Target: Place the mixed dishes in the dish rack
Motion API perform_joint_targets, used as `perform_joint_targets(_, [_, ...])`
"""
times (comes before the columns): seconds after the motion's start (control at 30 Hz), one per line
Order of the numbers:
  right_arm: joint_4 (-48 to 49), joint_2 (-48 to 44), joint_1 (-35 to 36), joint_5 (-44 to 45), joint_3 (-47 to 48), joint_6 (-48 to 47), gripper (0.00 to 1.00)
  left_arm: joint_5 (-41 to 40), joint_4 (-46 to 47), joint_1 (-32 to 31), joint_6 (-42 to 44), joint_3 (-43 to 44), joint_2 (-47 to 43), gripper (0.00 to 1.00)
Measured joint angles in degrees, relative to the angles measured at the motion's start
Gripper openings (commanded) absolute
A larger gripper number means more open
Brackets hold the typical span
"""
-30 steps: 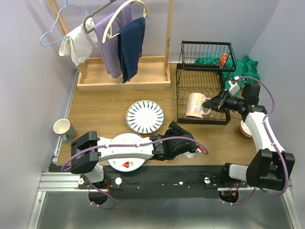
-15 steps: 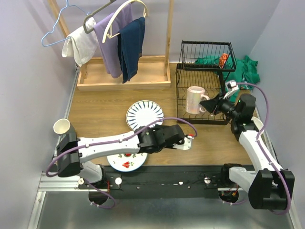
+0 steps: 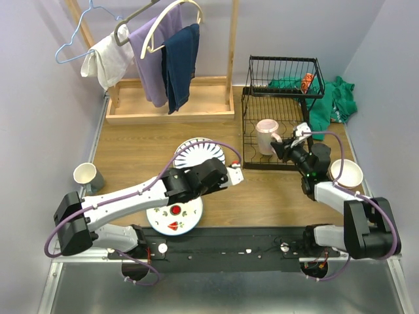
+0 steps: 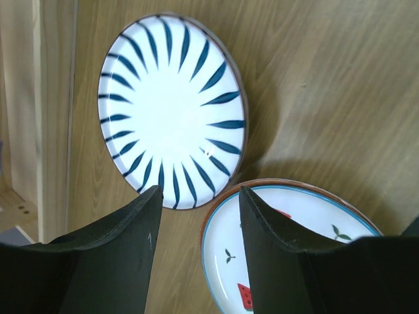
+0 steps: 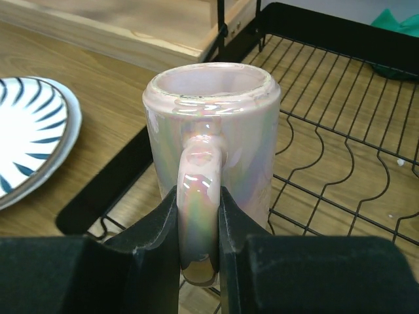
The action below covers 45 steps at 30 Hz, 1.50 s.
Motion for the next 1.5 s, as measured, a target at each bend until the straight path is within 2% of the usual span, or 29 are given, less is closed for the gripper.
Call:
perform_joint_targets(0.1, [5.0, 3.6, 0.9, 2.2, -1.2, -2.1, 0.01, 0.0, 1.2, 3.7, -1.3, -1.7, 0.0, 0.58])
perform_joint_targets(0.3, [11.6, 8.3, 1.6, 5.1, -1.5, -3.9, 0.01, 0.2, 1.9, 5.7, -3.1, -2.9, 0.0, 0.59])
perform_joint_targets(0.67, [14.4, 13.1, 2.0, 7.3, -0.1, -5.4, 0.01, 2.8, 9.0, 7.6, -3.8, -8.2, -2.4, 0.61])
perform_joint_targets(0.7, [13.6, 13.2, 2.0, 7.4, 0.6, -5.4, 0.02, 2.8, 9.1, 7.6, -4.1, -8.3, -2.4, 0.63])
perform_joint_targets(0.83, [9.5, 13.0, 2.2, 10.4, 3.2, -5.3, 0.36, 2.8, 9.8, 8.1, -5.0, -8.3, -2.7, 0.64])
perform_joint_targets(0.87, [8.5, 12.9, 2.2, 11.3, 3.7, -5.3, 0.39, 2.8, 9.8, 8.3, -5.2, -8.3, -3.0, 0.64])
perform_joint_targets(1.2, [0.0, 11.1, 2.1, 15.4, 4.5, -7.8, 0.48, 2.7, 11.0, 9.7, -6.1, -10.6, -5.7, 0.66])
perform_joint_targets(1.5, [-12.6, 6.1, 2.1, 16.6, 7.6, -7.9, 0.56, 1.9, 11.1, 11.1, -5.7, -11.5, -6.6, 0.75])
